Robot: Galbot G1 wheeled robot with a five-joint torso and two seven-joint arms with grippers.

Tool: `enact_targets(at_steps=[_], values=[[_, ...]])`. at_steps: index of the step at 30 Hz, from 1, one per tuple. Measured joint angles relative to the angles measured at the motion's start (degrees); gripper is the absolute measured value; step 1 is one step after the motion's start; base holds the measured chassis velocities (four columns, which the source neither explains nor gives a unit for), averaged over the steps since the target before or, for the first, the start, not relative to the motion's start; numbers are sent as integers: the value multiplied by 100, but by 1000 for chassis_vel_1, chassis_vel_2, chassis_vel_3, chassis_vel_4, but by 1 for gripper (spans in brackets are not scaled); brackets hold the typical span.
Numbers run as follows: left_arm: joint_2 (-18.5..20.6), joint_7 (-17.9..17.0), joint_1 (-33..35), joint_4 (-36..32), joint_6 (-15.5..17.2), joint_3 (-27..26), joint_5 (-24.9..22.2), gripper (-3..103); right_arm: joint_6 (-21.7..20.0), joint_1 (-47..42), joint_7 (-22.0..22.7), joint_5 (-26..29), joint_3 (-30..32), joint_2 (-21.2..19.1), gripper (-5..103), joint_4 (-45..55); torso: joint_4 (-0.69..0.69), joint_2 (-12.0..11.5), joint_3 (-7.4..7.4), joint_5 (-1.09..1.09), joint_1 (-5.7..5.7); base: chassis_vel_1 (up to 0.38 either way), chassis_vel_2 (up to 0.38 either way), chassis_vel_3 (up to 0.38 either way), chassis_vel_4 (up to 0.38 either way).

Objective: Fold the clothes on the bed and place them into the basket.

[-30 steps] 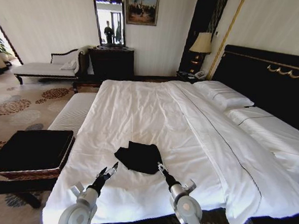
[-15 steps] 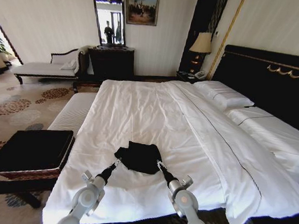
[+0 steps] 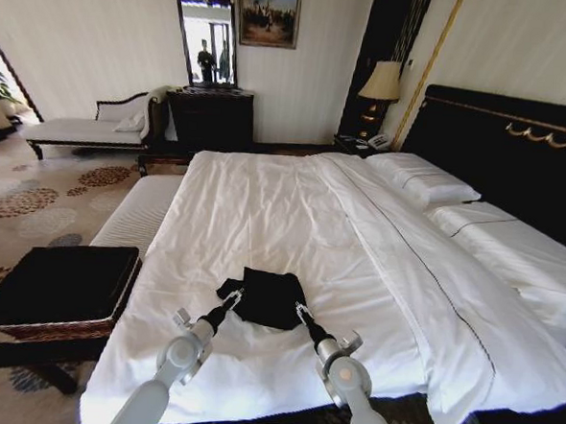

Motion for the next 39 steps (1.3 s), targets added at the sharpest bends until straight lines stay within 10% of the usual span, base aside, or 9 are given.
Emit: enact_targets(at_steps=[5, 27, 39], values=[[-52, -9, -72, 93, 21, 94, 65, 97, -1, 134, -9, 3, -31, 18, 101, -156, 0, 0, -1, 0, 0, 0, 0, 0, 0], [-129, -16, -196, 330, 33, 333, 424, 12, -27, 222, -116, -131, -164, 99, 15, -254, 1, 0, 0, 1, 0, 0, 0, 0, 0], [-120, -29, -129, 7, -22, 412, 815, 7, 144, 111, -287, -1272, -353, 56, 6, 70, 1, 0, 0, 0, 0, 0, 0, 0, 0]])
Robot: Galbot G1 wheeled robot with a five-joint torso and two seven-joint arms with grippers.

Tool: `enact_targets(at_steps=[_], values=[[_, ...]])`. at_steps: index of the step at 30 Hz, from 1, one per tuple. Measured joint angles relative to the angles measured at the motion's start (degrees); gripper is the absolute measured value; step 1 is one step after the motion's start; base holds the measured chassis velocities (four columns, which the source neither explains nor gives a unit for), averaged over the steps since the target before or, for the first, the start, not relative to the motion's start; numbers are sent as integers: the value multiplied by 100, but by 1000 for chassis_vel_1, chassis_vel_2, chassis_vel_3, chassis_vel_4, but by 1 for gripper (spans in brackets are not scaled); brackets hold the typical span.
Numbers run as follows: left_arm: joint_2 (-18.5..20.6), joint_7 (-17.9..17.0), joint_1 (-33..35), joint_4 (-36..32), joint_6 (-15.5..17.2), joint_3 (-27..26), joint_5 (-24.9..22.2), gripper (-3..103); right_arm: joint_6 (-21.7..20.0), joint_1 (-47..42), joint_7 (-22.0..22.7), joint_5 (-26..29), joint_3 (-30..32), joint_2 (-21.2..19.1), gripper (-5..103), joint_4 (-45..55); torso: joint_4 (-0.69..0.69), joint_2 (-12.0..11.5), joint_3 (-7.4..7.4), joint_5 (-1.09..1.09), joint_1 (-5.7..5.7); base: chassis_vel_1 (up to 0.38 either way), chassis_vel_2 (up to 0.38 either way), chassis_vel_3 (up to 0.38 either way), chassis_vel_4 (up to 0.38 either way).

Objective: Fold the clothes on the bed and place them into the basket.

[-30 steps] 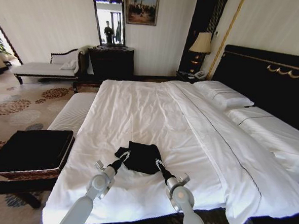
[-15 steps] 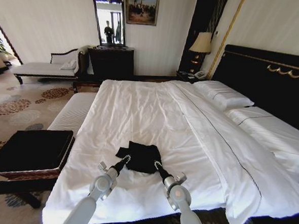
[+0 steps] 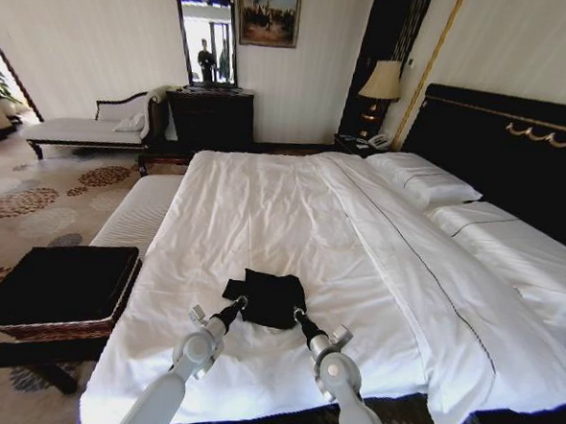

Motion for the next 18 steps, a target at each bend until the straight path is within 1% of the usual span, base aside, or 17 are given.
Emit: enact_targets(at_steps=[4, 5, 9, 14, 16, 18], values=[[130, -76, 137, -562, -11, -83, 105, 7, 73, -64, -34, -211, -63, -54, 6, 357, -1, 0, 0, 0, 0, 0, 0, 0, 0], [130, -76, 137, -562, -11, -83, 105, 7, 73, -64, -34, -211, -63, -54, 6, 357, -1, 0, 0, 0, 0, 0, 0, 0, 0], [268, -94, 354, -997, -11, -170, 148, 7, 129, -96, -44, -354, -135, -68, 6, 649, 0, 1, 0, 0, 0, 0, 0, 0, 0], [307, -111, 453, -1170, -11, -264, 161, 7, 156, -93, -53, -505, -170, -80, 6, 746, 0, 1, 0, 0, 0, 0, 0, 0, 0], [338, -116, 522, -1267, -9, -334, 172, 7, 166, -96, -74, -699, -195, -83, 6, 770, 0, 1, 0, 0, 0, 0, 0, 0, 0], [356, -116, 554, -1304, -8, -364, 179, 7, 168, -101, -75, -747, -205, -81, 6, 779, -1, 1, 0, 0, 0, 0, 0, 0, 0]])
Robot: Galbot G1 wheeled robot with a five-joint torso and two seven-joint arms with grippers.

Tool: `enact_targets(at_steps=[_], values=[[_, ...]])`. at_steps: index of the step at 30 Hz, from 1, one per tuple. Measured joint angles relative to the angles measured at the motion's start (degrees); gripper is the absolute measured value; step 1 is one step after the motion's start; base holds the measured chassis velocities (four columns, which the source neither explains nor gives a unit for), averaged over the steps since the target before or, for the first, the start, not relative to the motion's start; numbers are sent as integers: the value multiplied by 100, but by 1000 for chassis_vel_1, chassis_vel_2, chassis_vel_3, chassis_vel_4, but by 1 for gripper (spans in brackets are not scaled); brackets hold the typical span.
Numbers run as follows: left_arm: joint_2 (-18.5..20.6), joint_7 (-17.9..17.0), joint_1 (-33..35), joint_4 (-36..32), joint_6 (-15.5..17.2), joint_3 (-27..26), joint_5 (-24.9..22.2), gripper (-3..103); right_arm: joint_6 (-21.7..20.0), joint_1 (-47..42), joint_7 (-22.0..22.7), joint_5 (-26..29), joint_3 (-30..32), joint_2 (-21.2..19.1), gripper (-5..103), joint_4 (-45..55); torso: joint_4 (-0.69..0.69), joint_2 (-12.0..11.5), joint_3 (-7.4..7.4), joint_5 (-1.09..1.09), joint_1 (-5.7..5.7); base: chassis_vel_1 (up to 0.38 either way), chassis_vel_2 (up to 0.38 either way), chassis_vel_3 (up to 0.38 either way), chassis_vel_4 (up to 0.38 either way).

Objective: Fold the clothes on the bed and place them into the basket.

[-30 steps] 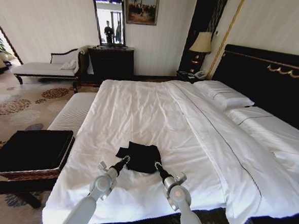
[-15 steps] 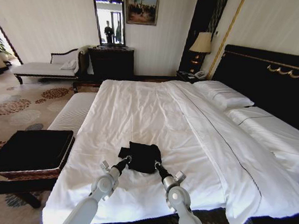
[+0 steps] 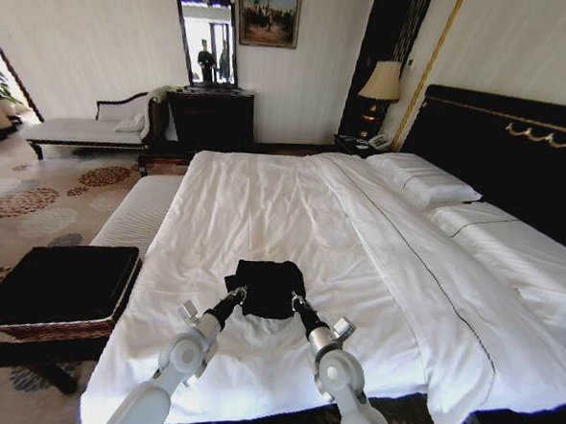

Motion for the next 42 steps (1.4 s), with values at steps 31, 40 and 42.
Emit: enact_targets(at_steps=[31, 40, 42], values=[[175, 145, 620, -471, 5, -601, 165, 7, -17, -25, 64, -205, -170, 196, 6, 15, 0, 0, 0, 2, 0, 136, 138, -136, -135], [253, 153, 836, -634, 8, -747, 364, 7, -51, -11, 70, -224, -189, 191, 6, 33, 0, 0, 0, 1, 0, 212, 193, -201, -200], [272, 155, 880, -690, 10, -799, 376, 7, -59, -10, 71, -227, -190, 190, 6, 33, 1, 0, 0, 1, 0, 192, 194, -194, -180]])
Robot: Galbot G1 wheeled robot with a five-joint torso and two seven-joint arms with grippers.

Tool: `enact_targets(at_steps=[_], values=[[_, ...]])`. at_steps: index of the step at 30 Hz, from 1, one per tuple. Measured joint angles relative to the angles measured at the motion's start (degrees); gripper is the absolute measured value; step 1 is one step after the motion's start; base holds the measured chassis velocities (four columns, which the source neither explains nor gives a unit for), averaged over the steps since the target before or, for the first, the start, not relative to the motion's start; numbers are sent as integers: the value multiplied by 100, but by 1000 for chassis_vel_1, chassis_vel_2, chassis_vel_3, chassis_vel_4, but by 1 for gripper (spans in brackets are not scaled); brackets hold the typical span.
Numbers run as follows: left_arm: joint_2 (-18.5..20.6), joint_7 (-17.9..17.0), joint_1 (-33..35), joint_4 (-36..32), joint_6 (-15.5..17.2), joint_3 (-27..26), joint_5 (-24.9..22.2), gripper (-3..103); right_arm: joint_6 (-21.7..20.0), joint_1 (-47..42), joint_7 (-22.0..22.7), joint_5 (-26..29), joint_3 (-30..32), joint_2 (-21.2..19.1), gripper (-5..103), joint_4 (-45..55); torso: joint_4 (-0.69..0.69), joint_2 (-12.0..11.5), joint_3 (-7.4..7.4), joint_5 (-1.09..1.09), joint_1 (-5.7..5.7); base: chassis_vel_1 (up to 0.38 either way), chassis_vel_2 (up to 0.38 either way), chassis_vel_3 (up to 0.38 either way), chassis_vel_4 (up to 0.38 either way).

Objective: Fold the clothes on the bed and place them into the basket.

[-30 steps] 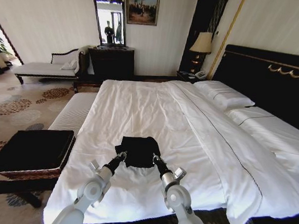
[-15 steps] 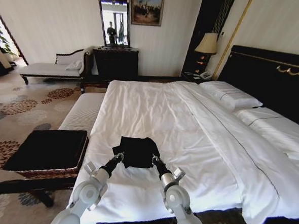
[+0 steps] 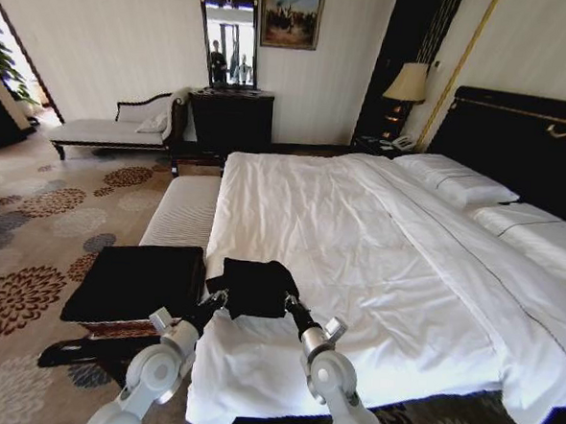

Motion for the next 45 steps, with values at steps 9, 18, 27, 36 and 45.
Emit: enact_targets(at_steps=[9, 18, 27, 36, 45], values=[[22, -29, 19, -104, 7, -112, -10, 7, -14, 23, 14, -40, -76, 37, 6, -16, -1, 0, 0, 0, 0, 173, 186, -176, -178], [0, -61, 125, -216, 8, -209, 31, 7, -45, 64, 26, -78, -162, 41, 6, -30, -1, 0, 0, 0, 0, 163, 170, -163, -165], [-12, -79, 172, -296, 8, -269, 89, 7, -56, 43, 19, -134, -183, 58, 6, -3, -1, 0, 0, 0, 0, 170, 177, -168, -166], [4, -78, 195, -317, 2, -397, 30, 7, -73, 81, 23, -132, -253, 66, 6, -7, 0, 0, 0, 0, 0, 174, 165, -172, -169], [4, -137, 160, -296, -18, -520, 12, 7, -40, 189, 58, -201, -494, 13, 6, -113, 0, 0, 0, -2, 0, 139, 133, -146, -125]])
